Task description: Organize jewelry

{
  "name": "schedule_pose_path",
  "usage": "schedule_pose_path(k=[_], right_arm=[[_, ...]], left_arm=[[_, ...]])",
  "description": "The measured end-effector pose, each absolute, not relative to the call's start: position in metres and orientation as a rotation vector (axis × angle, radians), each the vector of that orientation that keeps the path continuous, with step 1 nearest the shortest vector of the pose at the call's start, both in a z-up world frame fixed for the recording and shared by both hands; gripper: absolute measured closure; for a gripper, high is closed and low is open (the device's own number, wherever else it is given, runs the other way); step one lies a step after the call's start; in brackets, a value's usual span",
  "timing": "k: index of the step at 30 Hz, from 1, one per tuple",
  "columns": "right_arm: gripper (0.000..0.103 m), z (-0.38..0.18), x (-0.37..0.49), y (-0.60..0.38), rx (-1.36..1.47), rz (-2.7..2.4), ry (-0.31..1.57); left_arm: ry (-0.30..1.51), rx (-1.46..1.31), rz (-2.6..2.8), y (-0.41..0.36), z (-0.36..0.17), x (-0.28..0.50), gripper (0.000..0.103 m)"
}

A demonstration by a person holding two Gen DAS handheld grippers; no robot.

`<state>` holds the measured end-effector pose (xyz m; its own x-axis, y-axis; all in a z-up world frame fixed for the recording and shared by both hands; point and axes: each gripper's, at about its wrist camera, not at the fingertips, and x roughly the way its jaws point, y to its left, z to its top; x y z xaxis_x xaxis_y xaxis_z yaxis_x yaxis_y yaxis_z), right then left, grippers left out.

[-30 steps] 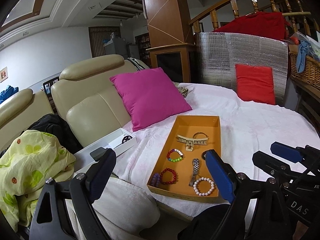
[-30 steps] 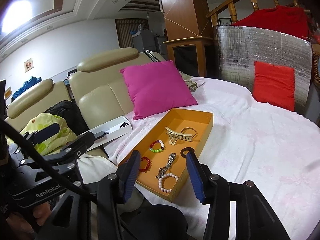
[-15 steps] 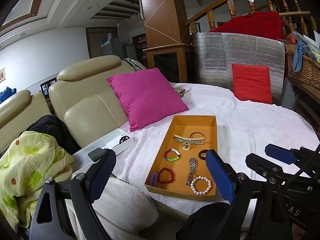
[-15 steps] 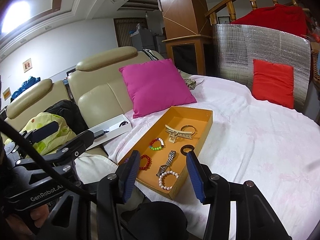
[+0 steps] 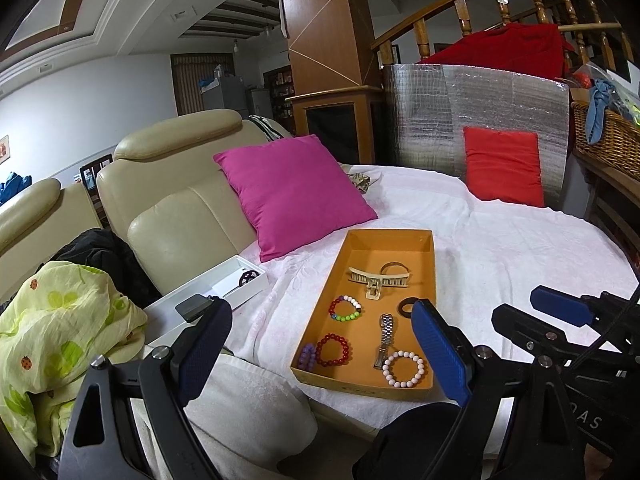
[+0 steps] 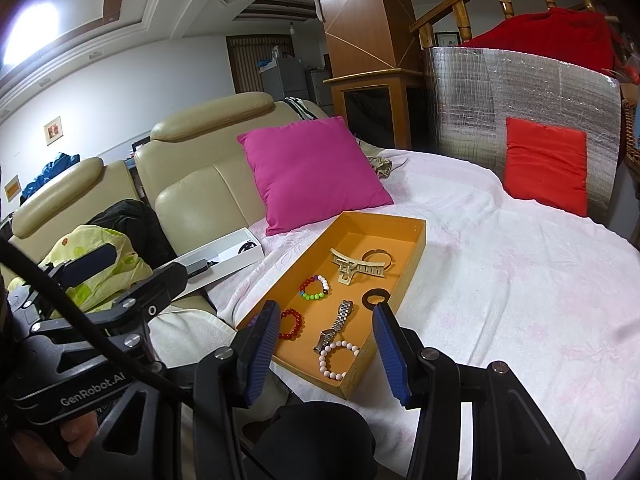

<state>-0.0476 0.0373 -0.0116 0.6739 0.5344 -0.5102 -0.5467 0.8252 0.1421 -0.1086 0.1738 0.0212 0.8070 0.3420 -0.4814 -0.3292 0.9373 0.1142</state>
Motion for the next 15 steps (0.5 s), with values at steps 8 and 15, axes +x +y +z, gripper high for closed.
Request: schedule_pose_path(k=[8,15], right_arm=[[0.051,-0.013,-0.046,0.04,-0.025,0.605,0.576],[0.051,-0.015,-0.045,0.045,-0.034,0.601,0.582]], left_arm=[[0.53,0.016,0.361,0.18,0.016,-0.107,0.012],[0.549,0.005,0.366,0.189,0.007,-0.103,0.012]])
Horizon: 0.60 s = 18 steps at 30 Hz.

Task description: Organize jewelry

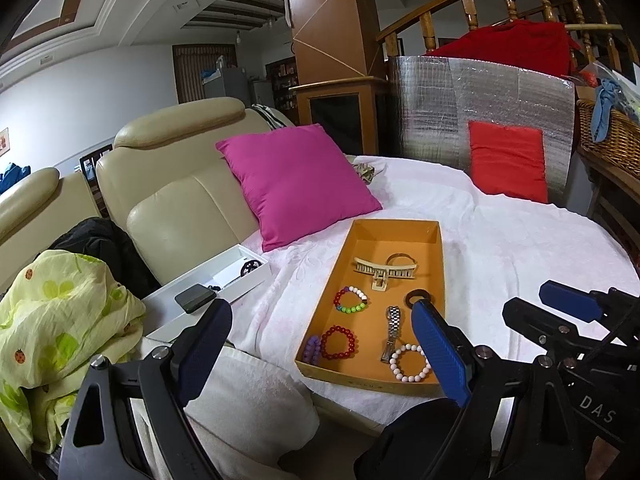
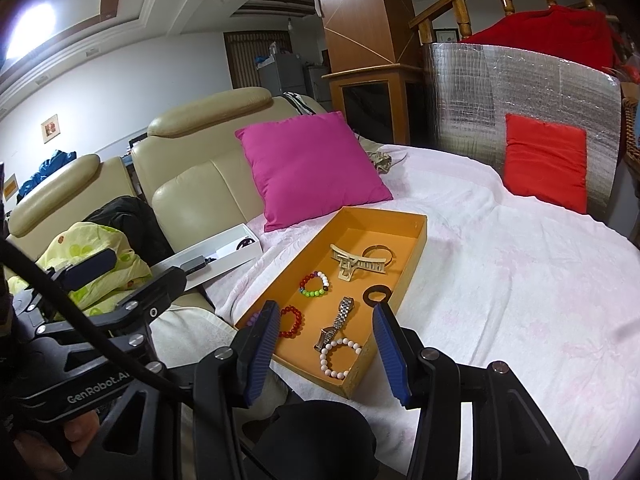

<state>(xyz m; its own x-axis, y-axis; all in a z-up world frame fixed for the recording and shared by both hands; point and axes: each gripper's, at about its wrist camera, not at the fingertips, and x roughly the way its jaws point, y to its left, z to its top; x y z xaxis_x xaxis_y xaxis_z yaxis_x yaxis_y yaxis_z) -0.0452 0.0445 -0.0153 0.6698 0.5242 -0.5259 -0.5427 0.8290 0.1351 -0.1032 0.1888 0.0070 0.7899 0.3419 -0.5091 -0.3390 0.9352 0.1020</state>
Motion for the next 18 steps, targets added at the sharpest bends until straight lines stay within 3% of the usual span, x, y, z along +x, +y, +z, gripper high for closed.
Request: schedule_pose_path(k=[18], right_arm=[[0.051,-0.026,-0.036,0.062,-0.058,0.6,0.619]], left_arm=[[0.589,-0.027,0.383,0.212,-0.013,-0.096,0.012]])
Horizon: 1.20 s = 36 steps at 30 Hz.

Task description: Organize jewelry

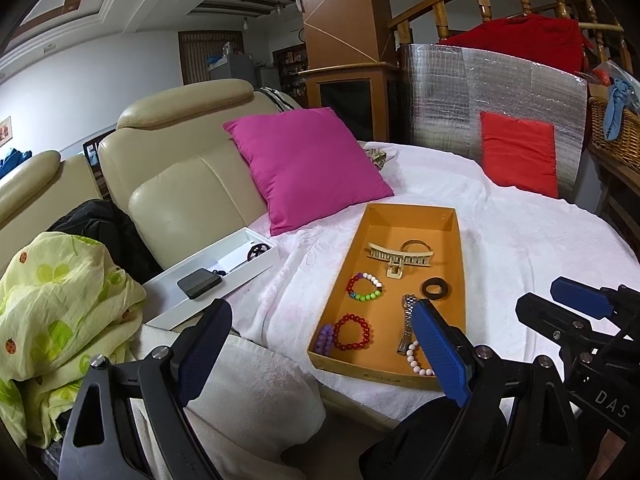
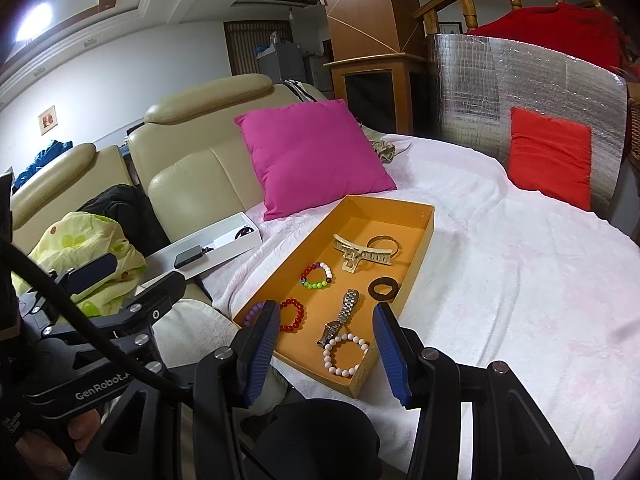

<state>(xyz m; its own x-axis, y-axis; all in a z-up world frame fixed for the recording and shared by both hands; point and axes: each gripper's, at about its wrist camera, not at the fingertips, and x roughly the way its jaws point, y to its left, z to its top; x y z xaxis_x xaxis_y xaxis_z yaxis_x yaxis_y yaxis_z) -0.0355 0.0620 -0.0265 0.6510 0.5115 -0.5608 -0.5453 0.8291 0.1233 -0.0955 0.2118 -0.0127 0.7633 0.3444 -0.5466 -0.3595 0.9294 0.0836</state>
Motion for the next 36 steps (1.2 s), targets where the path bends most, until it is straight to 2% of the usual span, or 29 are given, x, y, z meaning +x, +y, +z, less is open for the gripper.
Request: schedule_pose_path(k=[36], right_arm=[[0.051,-0.061,0.019,0.104,-0.109,0.596,0.725]], left_arm=[[0.669,-0.101,0.406,0.26,-0.05,-0.041,0.012]])
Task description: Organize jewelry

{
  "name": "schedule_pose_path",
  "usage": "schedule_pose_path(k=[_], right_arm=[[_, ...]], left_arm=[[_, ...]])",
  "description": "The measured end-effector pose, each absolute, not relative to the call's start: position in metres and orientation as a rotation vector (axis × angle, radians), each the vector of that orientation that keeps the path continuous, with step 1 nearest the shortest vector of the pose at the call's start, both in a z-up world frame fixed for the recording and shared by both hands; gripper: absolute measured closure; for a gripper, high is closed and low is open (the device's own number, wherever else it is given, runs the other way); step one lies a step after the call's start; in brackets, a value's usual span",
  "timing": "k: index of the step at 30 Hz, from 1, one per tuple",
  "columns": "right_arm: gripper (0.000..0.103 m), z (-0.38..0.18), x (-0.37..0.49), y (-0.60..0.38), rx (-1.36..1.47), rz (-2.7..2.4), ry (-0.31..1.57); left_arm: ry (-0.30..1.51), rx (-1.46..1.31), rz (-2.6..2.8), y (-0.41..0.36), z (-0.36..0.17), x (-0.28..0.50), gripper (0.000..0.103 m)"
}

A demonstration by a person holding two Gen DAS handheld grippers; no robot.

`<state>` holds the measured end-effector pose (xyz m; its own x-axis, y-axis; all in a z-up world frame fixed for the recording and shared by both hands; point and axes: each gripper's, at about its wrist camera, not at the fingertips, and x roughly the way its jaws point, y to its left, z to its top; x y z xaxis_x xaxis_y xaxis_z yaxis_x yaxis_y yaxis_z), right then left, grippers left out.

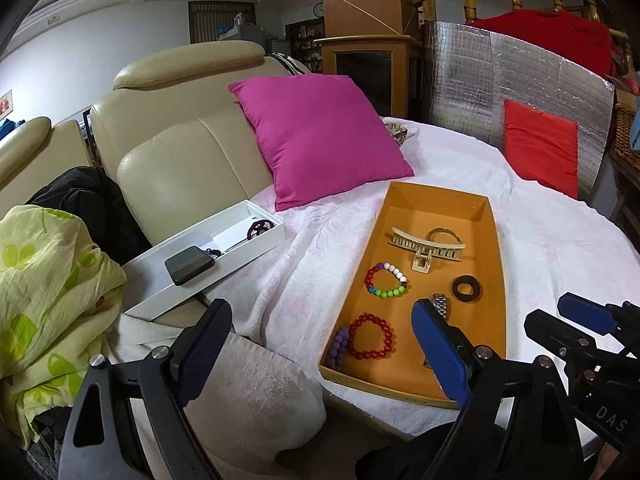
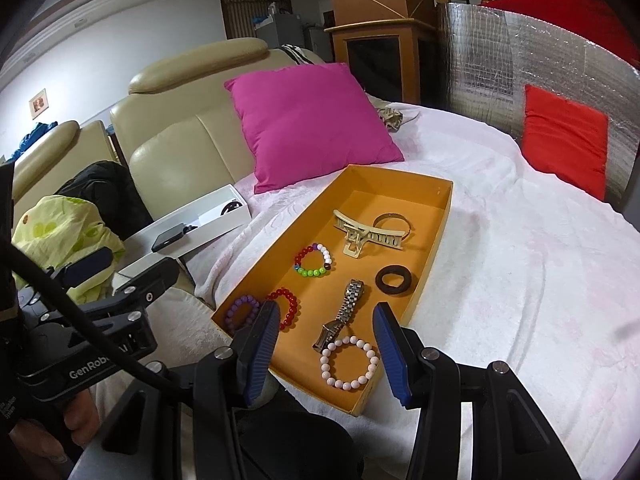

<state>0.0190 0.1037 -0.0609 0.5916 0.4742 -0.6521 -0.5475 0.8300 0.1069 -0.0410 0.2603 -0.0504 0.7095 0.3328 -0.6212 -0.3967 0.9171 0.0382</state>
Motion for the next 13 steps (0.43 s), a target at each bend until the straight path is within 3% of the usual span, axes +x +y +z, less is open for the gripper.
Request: schedule_pose_path(k=[13], right_arm=[[0.05,-0.06,0.034,0.09,-0.086,0.577,0.73]], left_arm=[[0.668,-0.096,0.368,0.245,-0.044,-0.022,0.012]])
